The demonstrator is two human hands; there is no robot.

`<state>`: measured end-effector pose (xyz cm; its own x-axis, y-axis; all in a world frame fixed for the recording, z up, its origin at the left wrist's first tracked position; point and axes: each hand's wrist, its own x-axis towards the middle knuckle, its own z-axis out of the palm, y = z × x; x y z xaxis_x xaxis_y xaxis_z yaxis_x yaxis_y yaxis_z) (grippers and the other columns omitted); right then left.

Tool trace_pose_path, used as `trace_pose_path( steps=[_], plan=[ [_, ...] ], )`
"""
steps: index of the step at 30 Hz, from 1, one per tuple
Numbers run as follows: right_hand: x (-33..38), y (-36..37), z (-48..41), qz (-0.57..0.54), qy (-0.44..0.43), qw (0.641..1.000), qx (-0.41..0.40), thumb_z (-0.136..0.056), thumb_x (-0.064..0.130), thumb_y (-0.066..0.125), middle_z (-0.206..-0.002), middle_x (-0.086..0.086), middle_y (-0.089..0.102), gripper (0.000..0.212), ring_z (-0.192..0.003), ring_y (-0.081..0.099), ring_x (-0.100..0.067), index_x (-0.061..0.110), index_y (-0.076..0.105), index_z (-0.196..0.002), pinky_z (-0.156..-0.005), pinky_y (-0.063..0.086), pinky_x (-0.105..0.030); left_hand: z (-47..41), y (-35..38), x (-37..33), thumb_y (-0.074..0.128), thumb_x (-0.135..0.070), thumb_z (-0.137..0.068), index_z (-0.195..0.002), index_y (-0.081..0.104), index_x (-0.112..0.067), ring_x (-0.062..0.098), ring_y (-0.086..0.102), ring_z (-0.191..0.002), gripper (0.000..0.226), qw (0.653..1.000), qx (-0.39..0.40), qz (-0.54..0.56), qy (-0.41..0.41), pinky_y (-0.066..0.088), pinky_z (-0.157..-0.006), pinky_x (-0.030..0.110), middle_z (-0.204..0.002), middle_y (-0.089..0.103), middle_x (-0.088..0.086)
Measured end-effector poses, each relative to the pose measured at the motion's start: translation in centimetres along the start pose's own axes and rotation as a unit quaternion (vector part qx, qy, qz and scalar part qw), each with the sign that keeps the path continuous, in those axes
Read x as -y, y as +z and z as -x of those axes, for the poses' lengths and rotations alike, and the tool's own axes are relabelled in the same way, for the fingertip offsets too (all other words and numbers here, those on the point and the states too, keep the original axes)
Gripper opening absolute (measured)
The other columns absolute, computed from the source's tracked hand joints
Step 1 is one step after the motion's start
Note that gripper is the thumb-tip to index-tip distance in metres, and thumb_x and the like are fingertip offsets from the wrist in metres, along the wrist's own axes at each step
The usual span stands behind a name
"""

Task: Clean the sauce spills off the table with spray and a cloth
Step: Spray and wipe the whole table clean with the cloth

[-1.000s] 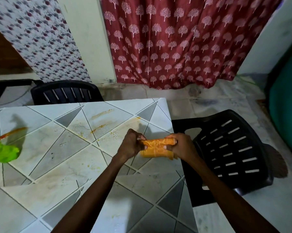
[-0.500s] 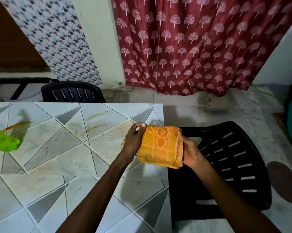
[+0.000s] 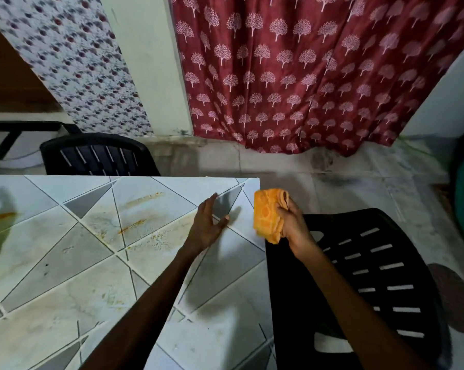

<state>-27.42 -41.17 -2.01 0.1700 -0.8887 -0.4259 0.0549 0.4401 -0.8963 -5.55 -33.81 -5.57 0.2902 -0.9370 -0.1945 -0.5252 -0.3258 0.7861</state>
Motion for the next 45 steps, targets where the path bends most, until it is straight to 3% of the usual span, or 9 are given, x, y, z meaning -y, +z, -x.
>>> trace_pose_path(
  steps=[4, 7, 11, 16, 21, 34, 39, 42, 45],
  plan=[
    [0.4, 2.4, -6.0, 0.261, -0.249, 0.932, -0.04, -0.094, -0.001, 0.056, -0.129, 0.001, 0.066, 0.045, -0.117, 0.063, -0.017, 0.016, 0.061, -0.136, -0.097, 0.05, -0.024, -5.3, -1.8, 5.0, 0.031, -0.078, -0.075, -0.148, 0.04, -0.021, 0.035, 0.033, -0.143, 0.093, 0.968, -0.023, -0.249, 0.033, 0.036, -0.111, 0.046, -0.155, 0.037, 0.014],
    [-4.0, 2.3, -11.5, 0.461, -0.372, 0.805, 0.035, -0.082, -0.008, 0.058, -0.145, -0.007, 0.059, 0.059, -0.136, 0.052, -0.025, 0.017, 0.064, -0.136, -0.11, 0.044, -0.044, -7.4, -2.7, 7.9, 0.021, -0.079, -0.08, -0.151, 0.031, -0.035, 0.031, 0.021, -0.148, 0.085, 0.946, 0.001, -0.322, 0.024, 0.028, -0.113, 0.05, -0.162, 0.023, 0.004],
    [-9.2, 1.7, -12.8, 0.683, -0.349, 0.618, 0.172, -0.072, 0.035, 0.053, -0.135, -0.007, 0.066, 0.053, -0.127, 0.061, -0.036, 0.027, 0.072, -0.121, -0.096, 0.049, -0.067, -7.1, -1.6, 11.2, 0.017, -0.074, -0.084, -0.156, 0.008, -0.036, 0.029, -0.003, -0.152, 0.082, 0.936, 0.042, -0.348, 0.021, 0.007, -0.12, 0.054, -0.166, -0.005, 0.0],
    [-8.1, 5.1, -13.2, 0.604, -0.259, 0.753, -0.021, -0.099, 0.06, 0.031, -0.156, -0.017, 0.043, 0.064, -0.143, 0.039, -0.042, 0.02, 0.05, -0.145, -0.113, 0.034, -0.061, -6.8, -1.0, 12.2, 0.021, -0.068, -0.094, -0.156, -0.001, -0.034, 0.027, -0.014, -0.151, 0.075, 0.933, 0.007, -0.358, 0.042, 0.0, -0.121, 0.054, -0.165, -0.012, -0.001],
    [-9.1, 8.4, -15.6, 0.699, -0.216, 0.68, -0.046, -0.098, 0.062, 0.032, -0.163, -0.016, 0.031, 0.07, -0.15, 0.024, -0.047, 0.024, 0.035, -0.157, -0.115, 0.024, -0.066, -6.5, -0.7, 12.7, 0.023, -0.065, -0.095, -0.157, -0.001, -0.033, 0.026, -0.013, -0.151, 0.074, 0.932, -0.006, -0.358, 0.058, 0.002, -0.121, 0.054, -0.165, -0.012, -0.001],
    [-14.7, 4.9, -8.7, 0.674, -0.311, 0.668, -0.047, -0.105, 0.041, 0.035, -0.168, -0.016, 0.019, 0.061, -0.154, 0.013, -0.044, 0.016, 0.027, -0.16, -0.119, 0.021, -0.066, -7.4, -0.7, 13.2, 0.026, -0.067, -0.094, -0.157, 0.003, -0.034, 0.025, -0.009, -0.152, 0.075, 0.939, 0.012, -0.339, 0.06, 0.001, -0.121, 0.053, -0.165, -0.008, -0.001],
    [-15.0, 2.8, -6.0, 0.675, -0.211, 0.706, -0.035, -0.103, 0.052, 0.025, -0.171, -0.006, 0.008, 0.065, -0.157, 0.006, -0.035, 0.031, 0.012, -0.163, -0.121, 0.021, -0.058, -7.2, -2.1, 11.3, 0.045, -0.026, -0.097, -0.144, 0.047, -0.018, 0.03, 0.037, -0.141, 0.048, 0.962, -0.042, -0.257, 0.078, 0.029, -0.116, 0.044, -0.155, 0.037, 0.011],
    [-13.1, 4.3, -10.1, 0.694, -0.2, 0.69, -0.047, -0.104, 0.05, 0.019, -0.171, -0.012, 0.007, 0.065, -0.156, 0.006, -0.041, 0.025, 0.011, -0.163, -0.12, 0.023, -0.062, -6.7, -3.0, 10.3, 0.048, -0.006, -0.096, -0.124, 0.065, -0.008, 0.015, 0.059, -0.111, 0.032, 0.988, -0.067, -0.13, 0.047, 0.039, -0.095, 0.007, -0.128, 0.063, 0.013],
    [-10.6, 8.0, -14.5, 0.683, -0.198, 0.699, -0.08, -0.102, 0.047, 0.03, -0.168, -0.015, 0.017, 0.066, -0.153, 0.013, -0.048, 0.019, 0.024, -0.161, -0.118, 0.021, -0.066, -6.0, -3.9, 10.0, 0.049, -0.004, -0.094, -0.108, 0.07, -0.014, 0.016, 0.062, -0.095, 0.027, 0.988, -0.106, -0.11, 0.024, 0.045, -0.08, 0.02, -0.108, 0.069, 0.002]
  ],
)
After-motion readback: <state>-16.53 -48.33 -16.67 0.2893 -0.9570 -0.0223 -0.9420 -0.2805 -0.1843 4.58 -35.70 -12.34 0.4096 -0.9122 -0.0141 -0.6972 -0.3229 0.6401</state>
